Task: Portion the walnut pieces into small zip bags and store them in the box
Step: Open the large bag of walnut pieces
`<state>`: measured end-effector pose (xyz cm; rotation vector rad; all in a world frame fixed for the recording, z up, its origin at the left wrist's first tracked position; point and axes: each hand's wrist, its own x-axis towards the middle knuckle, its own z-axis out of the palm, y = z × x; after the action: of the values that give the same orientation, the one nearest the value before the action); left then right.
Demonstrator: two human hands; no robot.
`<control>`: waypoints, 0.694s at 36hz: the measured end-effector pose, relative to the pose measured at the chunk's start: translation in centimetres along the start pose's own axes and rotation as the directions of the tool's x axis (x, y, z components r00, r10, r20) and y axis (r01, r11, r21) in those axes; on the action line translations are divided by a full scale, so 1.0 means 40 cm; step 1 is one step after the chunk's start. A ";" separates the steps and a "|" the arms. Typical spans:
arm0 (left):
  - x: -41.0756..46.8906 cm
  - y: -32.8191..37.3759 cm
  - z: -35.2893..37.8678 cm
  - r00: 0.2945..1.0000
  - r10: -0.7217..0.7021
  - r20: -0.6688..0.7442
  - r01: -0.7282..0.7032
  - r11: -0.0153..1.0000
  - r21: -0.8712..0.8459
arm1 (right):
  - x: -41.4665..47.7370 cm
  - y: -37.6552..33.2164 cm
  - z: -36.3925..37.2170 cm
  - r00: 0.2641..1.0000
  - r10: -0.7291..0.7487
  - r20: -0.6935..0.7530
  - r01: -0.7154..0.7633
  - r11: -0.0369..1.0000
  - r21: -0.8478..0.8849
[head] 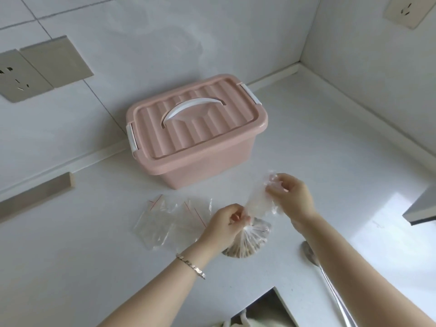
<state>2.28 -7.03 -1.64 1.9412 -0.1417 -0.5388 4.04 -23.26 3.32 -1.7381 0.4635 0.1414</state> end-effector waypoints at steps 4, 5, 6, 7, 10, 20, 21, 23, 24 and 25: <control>-0.012 -0.014 0.014 0.996 -0.086 -0.012 0.085 0.992 -0.096 | 0.004 0.042 0.001 0.963 0.269 -0.024 -0.211 0.805 0.555; -0.016 -0.022 0.017 0.992 -0.124 -0.016 0.122 0.987 -0.102 | -0.009 0.054 0.007 0.955 0.293 -0.054 -0.211 0.792 0.572; -0.020 -0.030 0.020 0.986 -0.163 -0.023 0.159 0.981 -0.109 | -0.031 0.065 0.016 0.952 0.289 -0.103 -0.199 0.836 0.511; -0.025 -0.035 0.023 0.980 -0.197 -0.031 0.192 0.974 -0.122 | -0.058 0.079 0.028 0.954 0.256 -0.159 -0.178 0.905 0.387; -0.036 -0.050 0.032 0.964 -0.253 -0.080 0.240 0.960 -0.148 | -0.135 0.113 0.076 0.994 0.040 -0.105 -0.052 0.992 -0.114; -0.059 -0.038 0.034 0.970 -0.182 -0.164 0.153 0.973 -0.175 | -0.114 0.129 0.155 0.999 0.016 -0.045 -0.026 0.973 -0.230; -0.064 -0.037 0.026 0.976 -0.171 -0.134 0.149 0.975 -0.162 | -0.107 0.127 0.151 0.999 0.020 -0.028 -0.026 0.975 -0.221; -0.072 -0.037 0.012 0.979 -0.190 -0.071 0.171 0.961 -0.216 | -0.097 0.126 0.138 1.000 0.029 -0.001 -0.029 0.982 -0.189; -0.075 -0.036 0.006 0.977 -0.208 -0.049 0.188 0.946 -0.263 | -0.093 0.127 0.131 0.999 0.035 0.012 -0.033 0.985 -0.167; -0.077 -0.032 0.000 0.974 -0.221 -0.041 0.199 0.931 -0.305 | -0.092 0.130 0.124 0.998 0.049 0.027 -0.045 0.989 -0.137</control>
<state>-0.64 -5.45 -1.84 1.6842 0.1899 -0.5909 -0.50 -18.44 -1.26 -1.8572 0.4825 0.2379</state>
